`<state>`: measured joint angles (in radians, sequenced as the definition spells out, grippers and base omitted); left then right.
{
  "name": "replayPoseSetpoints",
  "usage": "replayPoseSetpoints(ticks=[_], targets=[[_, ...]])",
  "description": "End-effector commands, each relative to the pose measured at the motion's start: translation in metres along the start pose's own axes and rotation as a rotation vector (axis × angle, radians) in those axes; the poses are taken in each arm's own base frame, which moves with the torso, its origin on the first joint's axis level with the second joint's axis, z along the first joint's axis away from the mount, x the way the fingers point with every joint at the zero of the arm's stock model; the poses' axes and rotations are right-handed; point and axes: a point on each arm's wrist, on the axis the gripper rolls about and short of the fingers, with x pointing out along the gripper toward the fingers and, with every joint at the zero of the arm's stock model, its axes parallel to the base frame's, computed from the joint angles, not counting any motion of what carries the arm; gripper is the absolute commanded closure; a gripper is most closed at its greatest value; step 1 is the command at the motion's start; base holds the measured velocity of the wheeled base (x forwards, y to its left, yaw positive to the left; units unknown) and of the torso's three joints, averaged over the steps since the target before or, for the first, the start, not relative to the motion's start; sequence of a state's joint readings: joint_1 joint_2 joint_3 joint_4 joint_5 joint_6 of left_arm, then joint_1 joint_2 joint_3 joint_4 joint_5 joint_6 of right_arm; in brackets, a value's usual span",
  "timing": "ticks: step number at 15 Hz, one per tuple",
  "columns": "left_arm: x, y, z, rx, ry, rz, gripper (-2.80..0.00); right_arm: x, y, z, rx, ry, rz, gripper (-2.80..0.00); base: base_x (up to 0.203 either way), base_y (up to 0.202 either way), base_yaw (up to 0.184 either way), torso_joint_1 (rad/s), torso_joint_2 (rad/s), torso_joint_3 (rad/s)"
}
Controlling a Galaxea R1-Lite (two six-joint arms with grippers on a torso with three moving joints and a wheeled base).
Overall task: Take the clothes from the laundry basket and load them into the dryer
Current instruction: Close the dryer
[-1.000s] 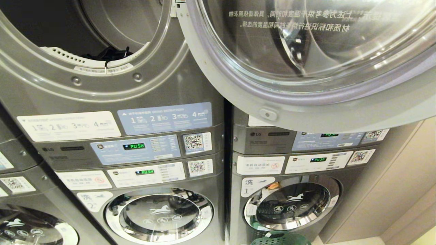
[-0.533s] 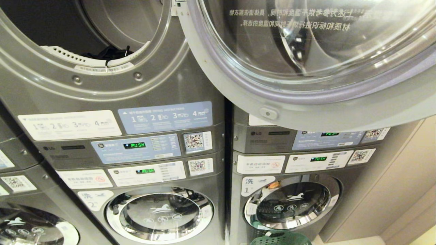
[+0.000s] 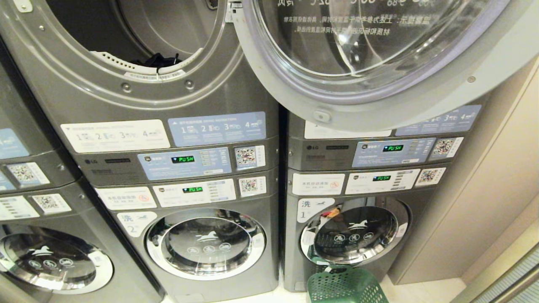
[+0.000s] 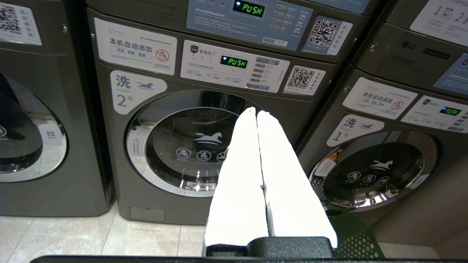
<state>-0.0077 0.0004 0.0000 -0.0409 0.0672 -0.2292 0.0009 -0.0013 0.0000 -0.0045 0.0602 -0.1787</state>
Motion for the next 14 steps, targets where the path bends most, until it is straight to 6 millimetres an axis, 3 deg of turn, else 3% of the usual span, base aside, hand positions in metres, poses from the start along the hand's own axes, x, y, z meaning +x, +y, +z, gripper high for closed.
replayPoseSetpoints(ticks=[1, 2, 5, 7, 9, 12, 14], targets=[[0.002, 0.002, -0.008, 0.001, 0.027, 0.007, 0.0, 0.0, 0.0, 0.002, -0.001, -0.011, -0.001, 0.0, -0.123, 0.0, 0.002, -0.005, 0.0, 0.006], [0.002, 0.002, -0.008, -0.002, 0.027, 0.008, 0.0, -0.003, -0.002, 0.013, 0.005, -0.047, -0.007, 0.0, 0.0, 0.0, 0.0, 0.0, 0.0, 0.0], [0.002, 0.002, -0.008, -0.005, 0.028, 0.009, 0.0, -0.004, -0.014, 0.073, 0.055, -0.089, -0.041, 0.0, 0.0, 0.0, 0.0, 0.009, 0.0, 0.0], [0.002, 0.002, -0.008, -0.005, 0.025, 0.008, 0.0, 0.028, -0.025, 0.118, 0.116, -0.013, -0.098, 0.0, 0.0, 0.0, 0.0, 0.0, 0.0, 0.0], [0.002, 0.002, -0.008, -0.007, 0.027, 0.008, 0.0, 0.074, -0.036, 0.15, 0.165, 0.005, -0.192, 0.0, 0.0, 0.0, 0.0, 0.0, 0.0, 0.0], [0.002, 0.002, -0.008, -0.007, 0.026, 0.008, 0.0, 0.123, -0.047, 0.182, 0.232, -0.099, -0.287, 0.0, 0.0, 0.0, 0.0, 0.0, 0.0, 0.0], [0.002, 0.002, -0.008, -0.007, 0.025, 0.008, 0.0, 0.145, -0.05, 0.19, 0.291, -0.157, -0.289, 0.0, 0.0, 0.0, 0.0, 0.0, 0.0, 0.0]])
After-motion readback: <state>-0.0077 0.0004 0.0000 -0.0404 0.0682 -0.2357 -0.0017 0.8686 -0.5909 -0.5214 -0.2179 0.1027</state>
